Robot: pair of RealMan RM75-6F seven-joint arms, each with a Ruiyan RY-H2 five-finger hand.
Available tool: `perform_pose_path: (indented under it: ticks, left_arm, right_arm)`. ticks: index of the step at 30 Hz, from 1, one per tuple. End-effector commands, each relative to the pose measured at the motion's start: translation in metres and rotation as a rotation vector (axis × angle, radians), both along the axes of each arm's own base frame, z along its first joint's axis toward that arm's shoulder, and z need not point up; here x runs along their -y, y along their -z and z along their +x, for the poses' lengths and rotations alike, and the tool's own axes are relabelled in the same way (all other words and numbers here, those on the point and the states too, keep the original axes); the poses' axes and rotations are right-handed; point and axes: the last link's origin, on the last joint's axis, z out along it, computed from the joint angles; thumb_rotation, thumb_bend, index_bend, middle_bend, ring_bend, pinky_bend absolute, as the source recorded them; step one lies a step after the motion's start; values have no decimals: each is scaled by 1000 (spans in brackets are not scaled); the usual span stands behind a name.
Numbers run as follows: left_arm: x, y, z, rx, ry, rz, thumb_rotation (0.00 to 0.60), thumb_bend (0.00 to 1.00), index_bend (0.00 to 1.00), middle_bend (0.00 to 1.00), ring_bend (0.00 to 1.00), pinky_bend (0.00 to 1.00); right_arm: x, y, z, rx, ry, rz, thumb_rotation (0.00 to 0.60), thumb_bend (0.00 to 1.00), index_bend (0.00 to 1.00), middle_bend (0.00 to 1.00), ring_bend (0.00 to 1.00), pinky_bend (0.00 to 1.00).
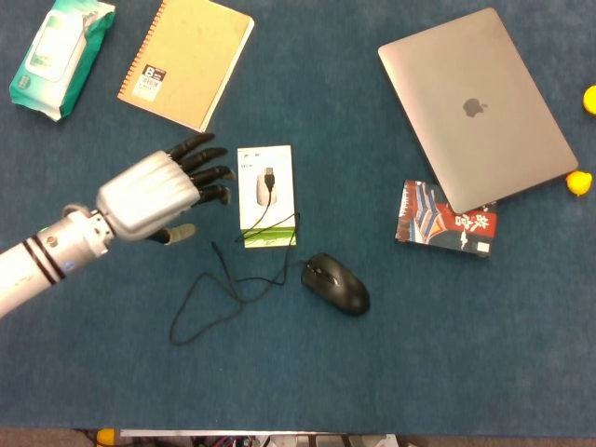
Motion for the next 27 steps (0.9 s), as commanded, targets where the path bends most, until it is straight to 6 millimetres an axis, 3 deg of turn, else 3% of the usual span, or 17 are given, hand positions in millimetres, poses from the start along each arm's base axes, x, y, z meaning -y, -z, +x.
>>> perform_pose_path:
  ticks: [1, 27]
  left_arm:
    - [-7, 6, 5, -33, 34, -2, 600, 261, 336, 204, 93, 39]
    - [-61, 39, 38, -149, 193, 49, 600, 261, 294, 126, 42, 39]
  right_arm:
    - [0, 0, 0, 0, 1, -1, 600, 378, 547, 447, 337, 476]
    - [10, 6, -1, -15, 28, 15, 600, 378, 547, 447, 337, 476]
